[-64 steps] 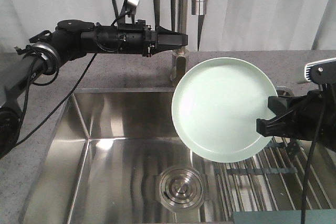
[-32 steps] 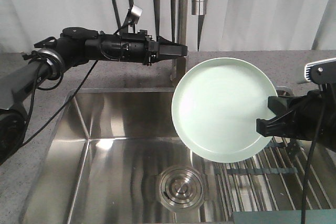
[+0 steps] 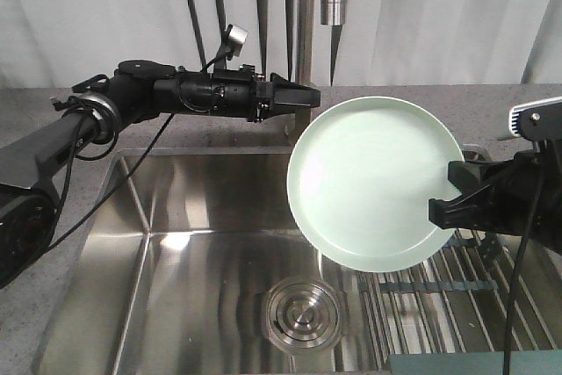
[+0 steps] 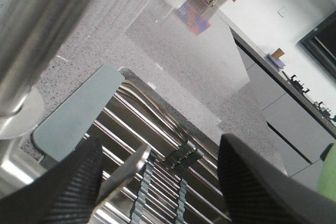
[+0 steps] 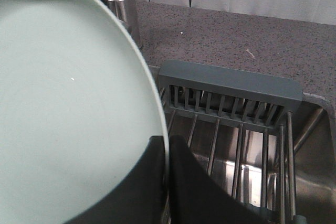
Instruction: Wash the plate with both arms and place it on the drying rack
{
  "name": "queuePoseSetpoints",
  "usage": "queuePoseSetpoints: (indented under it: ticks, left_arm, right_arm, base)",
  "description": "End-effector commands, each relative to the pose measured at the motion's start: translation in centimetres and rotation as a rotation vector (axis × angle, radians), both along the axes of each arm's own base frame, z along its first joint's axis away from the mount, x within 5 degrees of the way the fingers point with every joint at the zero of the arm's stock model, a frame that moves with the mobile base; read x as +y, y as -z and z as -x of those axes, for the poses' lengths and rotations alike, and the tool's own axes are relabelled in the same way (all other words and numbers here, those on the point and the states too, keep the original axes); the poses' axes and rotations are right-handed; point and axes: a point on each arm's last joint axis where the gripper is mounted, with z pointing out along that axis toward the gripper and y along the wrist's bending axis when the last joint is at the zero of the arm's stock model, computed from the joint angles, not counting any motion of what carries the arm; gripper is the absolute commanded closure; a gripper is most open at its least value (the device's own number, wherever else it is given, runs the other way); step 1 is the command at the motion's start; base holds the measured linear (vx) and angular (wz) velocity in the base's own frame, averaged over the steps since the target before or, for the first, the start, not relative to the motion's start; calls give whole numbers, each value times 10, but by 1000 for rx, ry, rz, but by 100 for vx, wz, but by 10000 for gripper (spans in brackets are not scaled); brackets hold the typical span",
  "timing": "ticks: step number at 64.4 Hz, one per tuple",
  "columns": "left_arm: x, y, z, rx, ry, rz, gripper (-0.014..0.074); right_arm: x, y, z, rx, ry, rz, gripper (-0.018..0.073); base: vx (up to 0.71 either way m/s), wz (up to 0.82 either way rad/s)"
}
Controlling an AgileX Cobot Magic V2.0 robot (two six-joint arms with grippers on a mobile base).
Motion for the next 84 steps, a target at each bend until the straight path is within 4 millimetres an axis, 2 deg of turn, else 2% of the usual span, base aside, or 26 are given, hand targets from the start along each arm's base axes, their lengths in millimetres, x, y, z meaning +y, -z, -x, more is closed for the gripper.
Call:
queuePoseSetpoints:
  ticks: [1,23,43,60,71,84]
  left_arm:
    - [0,-56,13,-69,45,119,134]
    - [0,-54,14,-23,49,86,134]
    - [-18,-45,23,-2,95,-9,134]
    - [-19,-39,25,38,98,-83,134]
    - [-19,-52,34,-3,108,-102,134]
    - [-14,-54,46,-18,117,-117,134]
  right_arm:
    - [-3,-18,-2,-110,31,-17,568]
    - [-3,-18,-2,-110,31,-17,568]
    - [-3,-18,-2,-110,31,-17,568]
    - [-3,-18,-2,-110,31,-17,568]
    - [-3,-18,-2,-110,31,-17,568]
    - [-3,-18,-2,-110,31,-17,568]
  base:
    - [0,0]
    - [0,0]
    - [0,0]
    - [0,0]
    - [0,0]
    - [0,0]
